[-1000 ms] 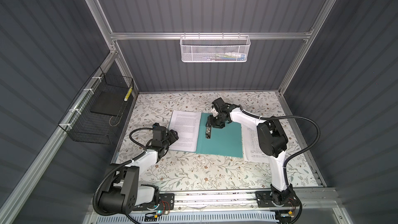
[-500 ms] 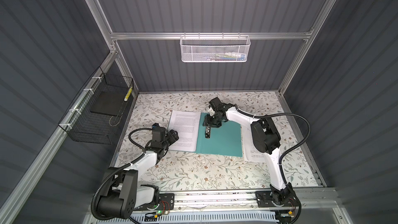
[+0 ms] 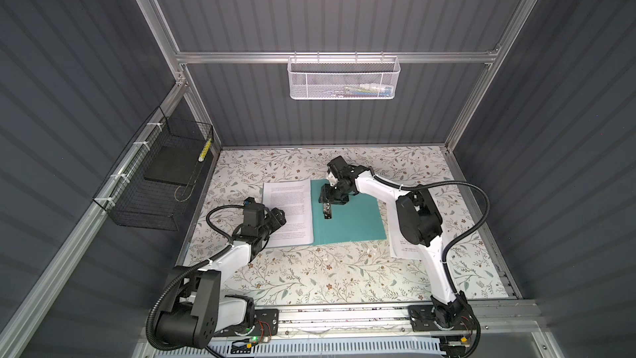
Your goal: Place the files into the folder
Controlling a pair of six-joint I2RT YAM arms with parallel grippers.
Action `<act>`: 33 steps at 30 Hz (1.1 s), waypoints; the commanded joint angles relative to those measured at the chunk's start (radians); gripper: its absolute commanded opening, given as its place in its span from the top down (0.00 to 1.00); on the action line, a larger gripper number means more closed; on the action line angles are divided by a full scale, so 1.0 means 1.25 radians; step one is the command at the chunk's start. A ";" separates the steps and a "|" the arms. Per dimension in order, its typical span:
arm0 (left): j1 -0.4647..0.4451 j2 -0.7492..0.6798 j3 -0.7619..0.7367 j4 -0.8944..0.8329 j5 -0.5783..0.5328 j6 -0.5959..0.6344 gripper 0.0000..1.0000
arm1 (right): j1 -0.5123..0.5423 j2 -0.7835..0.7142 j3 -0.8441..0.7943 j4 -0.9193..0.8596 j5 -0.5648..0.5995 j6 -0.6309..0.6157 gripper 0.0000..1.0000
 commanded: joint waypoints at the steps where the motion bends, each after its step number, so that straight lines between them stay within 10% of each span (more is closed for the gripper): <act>1: -0.005 0.015 0.032 0.007 0.034 0.020 0.23 | -0.026 -0.110 -0.086 0.022 0.031 -0.006 0.44; 14: -0.258 0.263 0.323 0.000 -0.023 0.066 0.23 | -0.125 -0.528 -0.585 0.244 0.082 -0.001 0.44; 33: -0.416 0.802 0.935 -0.040 0.072 0.096 0.27 | -0.226 -0.904 -0.776 0.155 0.184 -0.040 0.44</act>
